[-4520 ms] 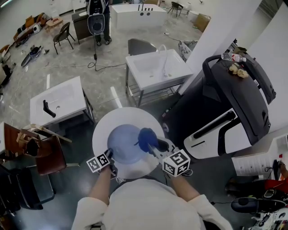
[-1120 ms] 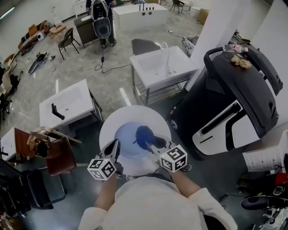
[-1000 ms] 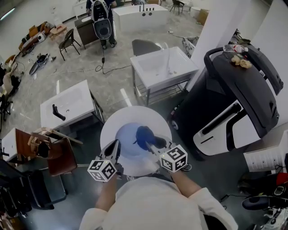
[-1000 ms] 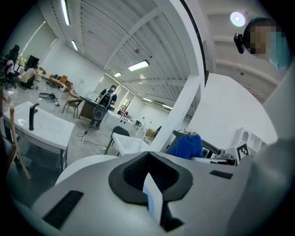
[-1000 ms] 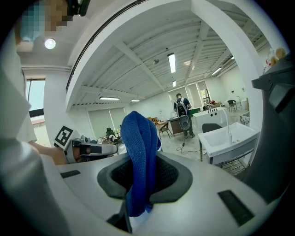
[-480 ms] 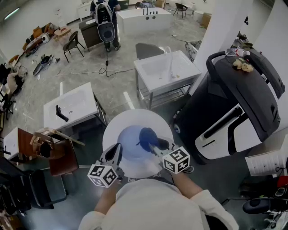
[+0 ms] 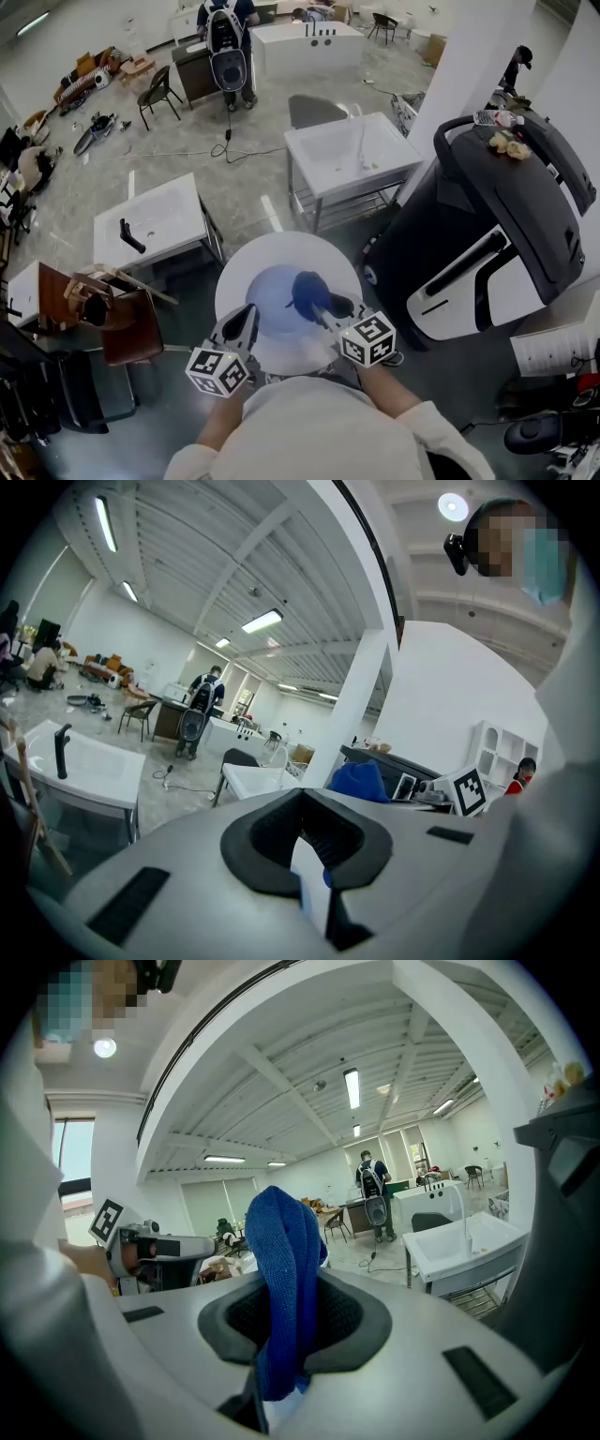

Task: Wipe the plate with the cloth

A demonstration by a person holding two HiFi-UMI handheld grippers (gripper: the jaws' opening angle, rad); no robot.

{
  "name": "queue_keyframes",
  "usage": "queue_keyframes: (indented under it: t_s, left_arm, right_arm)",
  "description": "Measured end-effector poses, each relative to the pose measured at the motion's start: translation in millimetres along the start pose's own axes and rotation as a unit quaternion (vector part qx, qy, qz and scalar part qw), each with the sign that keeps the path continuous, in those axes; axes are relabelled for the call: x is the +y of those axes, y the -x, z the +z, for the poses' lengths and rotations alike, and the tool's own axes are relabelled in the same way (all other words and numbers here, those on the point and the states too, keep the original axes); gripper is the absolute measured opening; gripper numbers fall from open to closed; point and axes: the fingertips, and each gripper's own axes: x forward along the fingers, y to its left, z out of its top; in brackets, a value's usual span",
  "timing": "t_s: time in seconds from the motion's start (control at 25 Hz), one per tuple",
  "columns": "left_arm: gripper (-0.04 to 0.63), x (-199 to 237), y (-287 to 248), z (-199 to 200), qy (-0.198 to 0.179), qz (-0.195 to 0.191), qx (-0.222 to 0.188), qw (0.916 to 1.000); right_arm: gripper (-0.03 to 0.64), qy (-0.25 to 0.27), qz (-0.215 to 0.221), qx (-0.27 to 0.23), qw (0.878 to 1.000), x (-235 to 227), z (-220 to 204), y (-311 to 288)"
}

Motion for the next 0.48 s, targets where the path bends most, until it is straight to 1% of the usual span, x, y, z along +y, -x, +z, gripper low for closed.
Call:
queue_keyframes:
  t_s: [0.48]
  left_arm:
    - [0.032, -3.1, 7.1, -0.5, 0.006, 0.011, -0.01, 0.9999]
  right_arm:
    - [0.092, 0.016, 0.006, 0.006, 1.0, 0.6, 0.9, -2.5]
